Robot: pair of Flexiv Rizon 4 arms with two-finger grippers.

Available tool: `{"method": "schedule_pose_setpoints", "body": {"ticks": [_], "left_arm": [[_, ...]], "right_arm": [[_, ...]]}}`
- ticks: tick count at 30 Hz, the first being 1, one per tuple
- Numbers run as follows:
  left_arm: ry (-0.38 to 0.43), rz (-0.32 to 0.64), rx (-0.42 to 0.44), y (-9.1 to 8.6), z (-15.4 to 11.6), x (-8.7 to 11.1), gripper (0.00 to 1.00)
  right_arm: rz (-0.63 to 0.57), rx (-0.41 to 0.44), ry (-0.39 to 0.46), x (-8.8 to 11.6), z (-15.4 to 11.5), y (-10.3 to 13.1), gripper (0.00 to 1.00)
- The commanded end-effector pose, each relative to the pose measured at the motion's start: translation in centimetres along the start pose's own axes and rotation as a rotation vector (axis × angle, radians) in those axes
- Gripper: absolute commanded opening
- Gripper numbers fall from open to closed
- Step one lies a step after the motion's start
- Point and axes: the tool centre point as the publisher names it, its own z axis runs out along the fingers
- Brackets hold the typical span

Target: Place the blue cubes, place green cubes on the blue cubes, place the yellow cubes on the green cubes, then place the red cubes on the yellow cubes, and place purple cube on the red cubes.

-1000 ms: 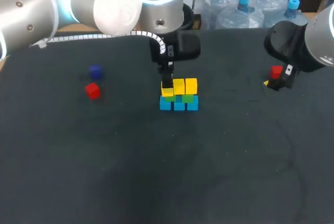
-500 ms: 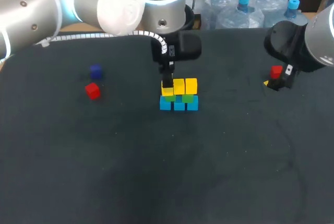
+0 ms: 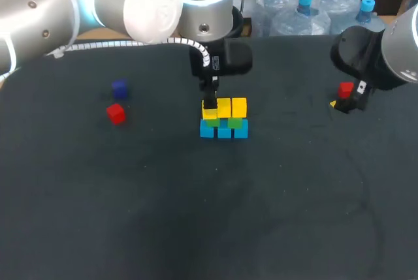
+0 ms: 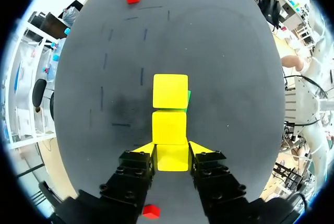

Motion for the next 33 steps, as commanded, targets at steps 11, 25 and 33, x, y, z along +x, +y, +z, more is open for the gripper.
{"method": "schedule_pose_setpoints", "body": {"ticks": [11, 25, 33], "left_arm": [[-0.011, -0.003, 0.033, 0.0, 0.0, -0.2, 1.0], [-0.022, -0.048, -0.038, -0.4, -3.1, 2.3, 1.0], [-0.024, -0.142, -0.083, -1.2, -5.0, 5.5, 1.0]], "right_arm": [[0.002, 0.009, -0.003, 0.1, 0.0, 0.2, 1.0], [0.002, 0.009, -0.003, 0.1, 0.0, 0.2, 1.0], [0.002, 0.009, -0.003, 0.1, 0.0, 0.2, 1.0]]}}
